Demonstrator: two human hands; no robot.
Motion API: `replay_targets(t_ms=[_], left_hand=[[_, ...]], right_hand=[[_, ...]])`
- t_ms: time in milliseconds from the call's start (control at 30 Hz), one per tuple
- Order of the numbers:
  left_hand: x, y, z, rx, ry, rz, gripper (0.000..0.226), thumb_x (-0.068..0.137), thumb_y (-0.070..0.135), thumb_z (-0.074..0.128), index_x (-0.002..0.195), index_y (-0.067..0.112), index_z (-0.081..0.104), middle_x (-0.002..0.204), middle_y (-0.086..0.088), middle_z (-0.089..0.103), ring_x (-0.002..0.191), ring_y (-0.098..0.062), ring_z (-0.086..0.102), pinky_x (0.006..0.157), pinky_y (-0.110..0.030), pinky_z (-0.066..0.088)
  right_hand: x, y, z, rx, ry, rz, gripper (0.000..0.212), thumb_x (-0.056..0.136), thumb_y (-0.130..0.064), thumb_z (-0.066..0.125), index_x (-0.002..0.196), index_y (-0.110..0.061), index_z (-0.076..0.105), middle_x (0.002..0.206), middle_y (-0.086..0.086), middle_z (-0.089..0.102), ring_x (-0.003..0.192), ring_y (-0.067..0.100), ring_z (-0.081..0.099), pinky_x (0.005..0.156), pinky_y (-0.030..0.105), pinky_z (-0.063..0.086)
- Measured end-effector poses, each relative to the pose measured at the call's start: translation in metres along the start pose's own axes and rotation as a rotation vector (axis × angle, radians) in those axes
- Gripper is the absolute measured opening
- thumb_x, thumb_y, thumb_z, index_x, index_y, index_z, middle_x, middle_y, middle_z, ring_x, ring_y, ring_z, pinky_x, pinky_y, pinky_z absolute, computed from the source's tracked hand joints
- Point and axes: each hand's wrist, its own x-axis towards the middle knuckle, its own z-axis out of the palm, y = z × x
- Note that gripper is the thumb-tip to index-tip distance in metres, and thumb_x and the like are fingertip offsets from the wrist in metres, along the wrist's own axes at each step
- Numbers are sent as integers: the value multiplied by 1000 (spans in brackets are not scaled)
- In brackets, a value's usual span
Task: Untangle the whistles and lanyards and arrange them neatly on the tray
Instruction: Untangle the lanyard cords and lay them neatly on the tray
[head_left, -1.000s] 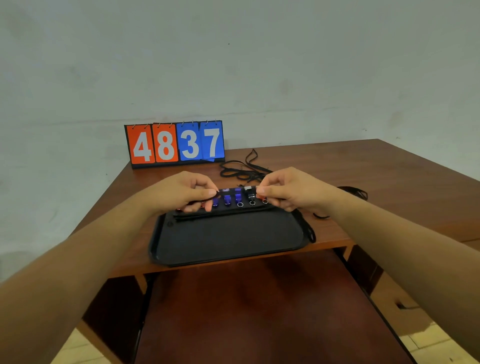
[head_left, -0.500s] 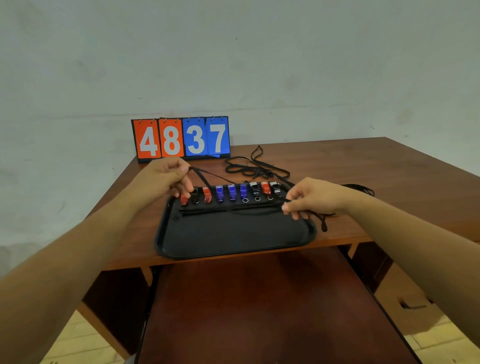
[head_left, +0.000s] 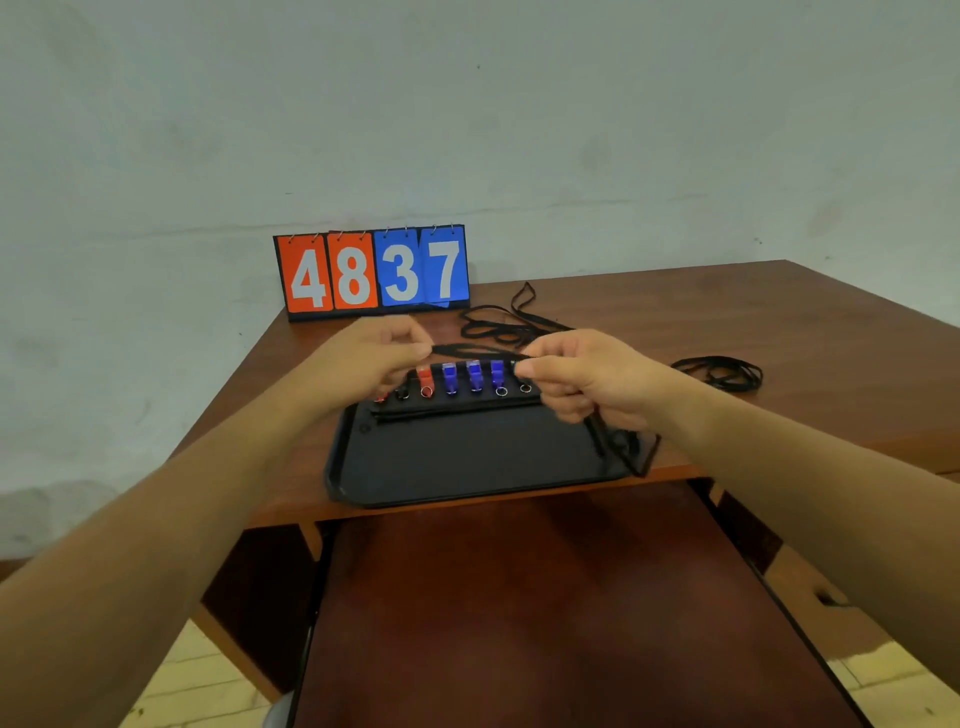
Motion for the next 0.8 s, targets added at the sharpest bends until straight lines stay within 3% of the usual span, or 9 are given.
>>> replay_targets(t_ms=[67,133,267,367,433,567,667,800], left_hand=[[-4,-22,-7,18,-8,-103,19,99,25,52,93,14,65,50,6,43,44,-13,32,47,-22,30],[-7,-39,-11,118,24,-155,19,98,28,54,90,17,67,55,8,52,48,-10,41,53,-21,36],[-7,-62,-9,325,75,-148,13,95,31,59,89,25,68,89,12,68,86,-3,62,78,-25,44],[-5,-72,-5,432,54,-150,8,92,28,64,85,29,69,92,12,64,88,-2,59,78,-22,44],[-3,-76,-1,487,51,-154,5,90,28,68,86,29,70,91,15,59,85,-1,56,79,-22,43],[4,-90,6,596,22,-173,13,90,26,69,100,24,75,93,14,60,85,-1,55,84,-23,45],[8,-99,7,612,21,-217,13,89,26,69,102,26,74,97,10,65,89,-5,58,88,-26,48],[11,-102,8,614,42,-221,9,89,21,70,92,28,65,85,8,63,81,-7,60,78,-24,48]], right_hand=[[-8,6,-16,-152,37,56,18,101,-23,56,89,-10,59,58,0,33,46,13,26,47,26,21],[-13,13,-28,-339,81,109,21,101,-27,56,96,-10,66,58,-1,37,48,12,30,47,24,27],[-13,23,-39,-650,169,164,17,99,-32,57,96,-24,72,57,-10,51,50,7,46,55,20,41],[-7,33,-47,-815,203,159,15,99,-30,57,98,-25,72,70,-14,63,63,-2,59,65,18,43],[-3,43,-52,-877,210,171,15,99,-28,57,104,-24,70,79,-6,66,72,6,62,64,18,43],[3,65,-61,-892,287,181,10,99,-23,58,103,-23,67,80,-7,68,70,2,61,60,15,40],[6,75,-65,-882,387,140,3,97,-20,60,97,-22,63,81,-6,69,77,8,64,65,19,45],[8,80,-70,-946,422,146,4,95,-21,63,99,-22,65,93,-6,65,91,14,62,79,27,49]])
